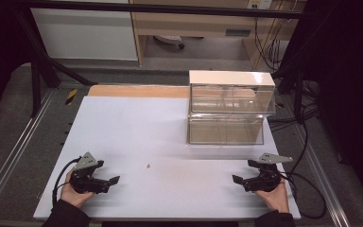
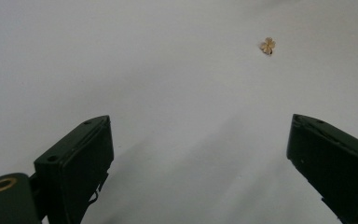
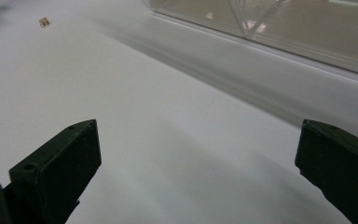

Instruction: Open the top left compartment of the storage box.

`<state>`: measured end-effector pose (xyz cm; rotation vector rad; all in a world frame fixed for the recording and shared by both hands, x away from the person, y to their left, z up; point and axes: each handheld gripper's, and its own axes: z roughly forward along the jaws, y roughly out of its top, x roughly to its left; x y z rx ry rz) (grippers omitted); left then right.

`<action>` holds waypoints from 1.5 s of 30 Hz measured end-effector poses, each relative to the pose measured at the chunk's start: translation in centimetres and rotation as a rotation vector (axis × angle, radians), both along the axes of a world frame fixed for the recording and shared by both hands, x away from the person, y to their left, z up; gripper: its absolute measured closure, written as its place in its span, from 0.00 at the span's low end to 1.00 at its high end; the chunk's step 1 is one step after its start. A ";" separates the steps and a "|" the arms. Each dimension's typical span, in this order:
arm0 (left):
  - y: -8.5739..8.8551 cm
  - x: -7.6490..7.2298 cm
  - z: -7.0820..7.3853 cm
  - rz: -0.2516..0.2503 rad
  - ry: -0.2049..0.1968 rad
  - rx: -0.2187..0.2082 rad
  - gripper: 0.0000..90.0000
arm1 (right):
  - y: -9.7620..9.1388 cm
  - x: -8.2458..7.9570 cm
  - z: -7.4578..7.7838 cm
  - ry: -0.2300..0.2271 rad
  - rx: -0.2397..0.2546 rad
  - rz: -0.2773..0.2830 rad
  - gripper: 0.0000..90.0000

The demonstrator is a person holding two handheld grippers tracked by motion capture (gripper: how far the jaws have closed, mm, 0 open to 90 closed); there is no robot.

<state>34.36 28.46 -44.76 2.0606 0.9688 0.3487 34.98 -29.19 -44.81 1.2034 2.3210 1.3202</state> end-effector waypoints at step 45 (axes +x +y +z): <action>0.1 -0.1 0.1 0.024 0.001 -0.001 0.09 | 0.9 -0.5 4.6 -0.161 -0.015 0.009 0.39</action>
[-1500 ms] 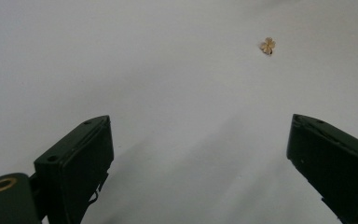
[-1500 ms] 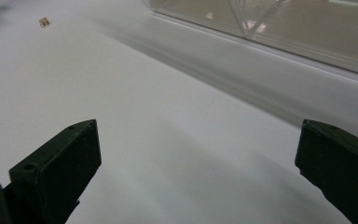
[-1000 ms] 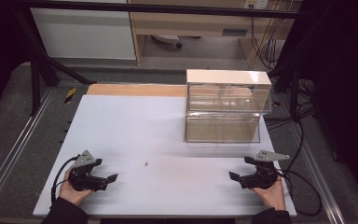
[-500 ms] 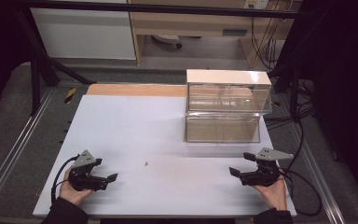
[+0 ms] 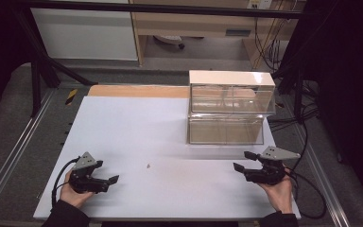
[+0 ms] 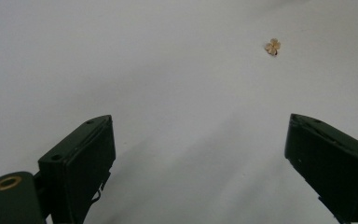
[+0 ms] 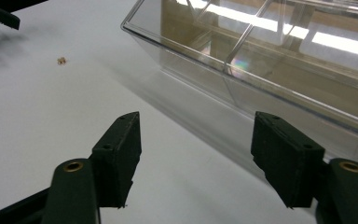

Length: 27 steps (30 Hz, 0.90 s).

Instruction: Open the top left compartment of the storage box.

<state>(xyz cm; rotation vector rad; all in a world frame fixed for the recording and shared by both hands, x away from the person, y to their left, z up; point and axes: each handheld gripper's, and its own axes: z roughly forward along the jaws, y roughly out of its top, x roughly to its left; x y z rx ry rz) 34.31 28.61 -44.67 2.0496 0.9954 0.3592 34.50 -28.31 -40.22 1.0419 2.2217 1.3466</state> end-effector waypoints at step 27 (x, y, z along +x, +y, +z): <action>-0.1 0.0 0.0 0.001 -0.004 0.010 0.10 | 0.8 2.2 3.7 -0.109 0.013 -0.074 0.86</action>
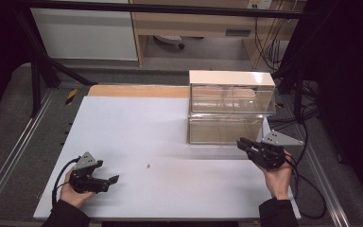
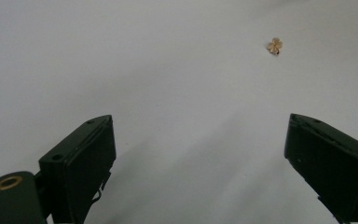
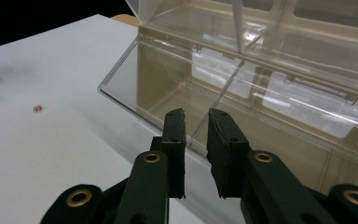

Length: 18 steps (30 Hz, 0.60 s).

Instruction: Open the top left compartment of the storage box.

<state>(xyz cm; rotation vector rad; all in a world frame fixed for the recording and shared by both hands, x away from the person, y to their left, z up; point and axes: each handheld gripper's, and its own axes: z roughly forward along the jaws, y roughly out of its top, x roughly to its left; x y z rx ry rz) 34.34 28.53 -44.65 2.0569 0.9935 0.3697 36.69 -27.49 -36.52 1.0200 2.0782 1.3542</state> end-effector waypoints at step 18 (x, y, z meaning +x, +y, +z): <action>0.0 0.0 0.0 -0.002 0.000 0.007 0.10 | -0.3 1.4 1.9 -0.042 0.038 -0.027 1.00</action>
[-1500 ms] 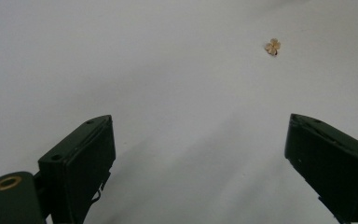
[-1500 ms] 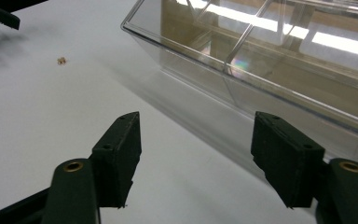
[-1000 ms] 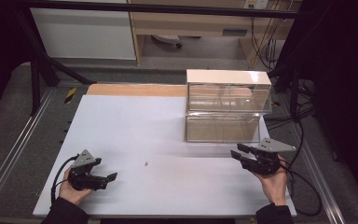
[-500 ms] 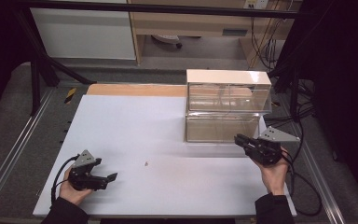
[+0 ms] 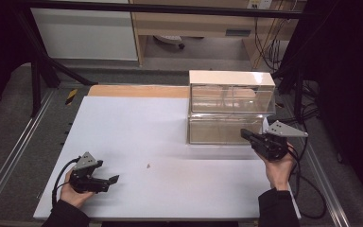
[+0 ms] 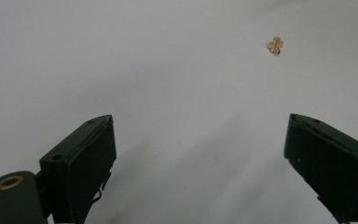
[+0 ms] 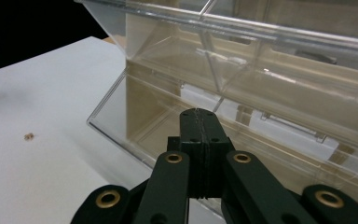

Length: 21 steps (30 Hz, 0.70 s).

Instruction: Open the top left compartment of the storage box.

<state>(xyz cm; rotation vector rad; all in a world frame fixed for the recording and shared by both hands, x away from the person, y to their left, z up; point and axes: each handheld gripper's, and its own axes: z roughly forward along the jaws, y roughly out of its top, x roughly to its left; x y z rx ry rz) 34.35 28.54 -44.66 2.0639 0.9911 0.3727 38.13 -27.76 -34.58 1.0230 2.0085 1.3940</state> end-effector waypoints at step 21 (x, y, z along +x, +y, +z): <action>0.0 0.0 0.0 -0.002 -0.004 0.001 0.10 | 0.1 2.2 0.8 -0.026 0.005 -0.055 1.00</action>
